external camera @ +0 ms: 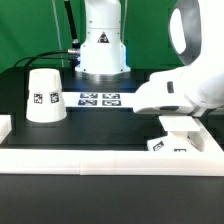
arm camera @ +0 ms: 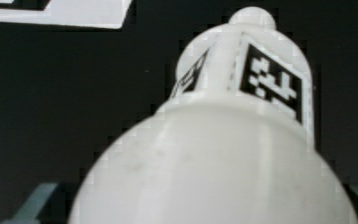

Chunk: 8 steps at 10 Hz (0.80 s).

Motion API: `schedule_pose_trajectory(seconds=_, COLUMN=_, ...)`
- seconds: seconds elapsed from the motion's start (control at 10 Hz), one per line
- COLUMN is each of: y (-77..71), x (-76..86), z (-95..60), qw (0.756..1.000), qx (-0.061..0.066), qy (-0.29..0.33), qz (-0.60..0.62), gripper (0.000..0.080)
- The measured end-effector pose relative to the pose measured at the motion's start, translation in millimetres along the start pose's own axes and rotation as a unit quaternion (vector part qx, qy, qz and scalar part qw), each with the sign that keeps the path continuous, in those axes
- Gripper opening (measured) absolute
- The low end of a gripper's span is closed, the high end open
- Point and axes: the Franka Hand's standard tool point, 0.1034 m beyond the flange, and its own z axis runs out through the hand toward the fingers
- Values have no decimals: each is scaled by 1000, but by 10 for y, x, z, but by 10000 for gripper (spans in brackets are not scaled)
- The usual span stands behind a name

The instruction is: Assemble lamp

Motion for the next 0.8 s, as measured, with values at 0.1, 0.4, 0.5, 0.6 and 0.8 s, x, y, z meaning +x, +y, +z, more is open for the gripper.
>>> schedule_pose_trajectory(seconds=0.1, y=8, x=-9, z=-47, qw=1000, qx=1, qy=3, qz=-21, gripper=574)
schedule_pose_trajectory(seconds=0.4, y=62, x=-92, z=-256, qw=997, qx=4, qy=7, qz=-81, gripper=575)
schedule_pose_trajectory(seconds=0.5, y=69, x=-105, z=-331, qw=996, qx=4, qy=8, qz=-91, gripper=576)
schedule_pose_trajectory(seconds=0.6, y=57, x=-133, z=-400, qw=996, qx=3, qy=8, qz=-88, gripper=576)
schedule_pose_trajectory(seconds=0.8, y=40, x=-217, z=-534, qw=996, qx=2, qy=11, qz=-90, gripper=576)
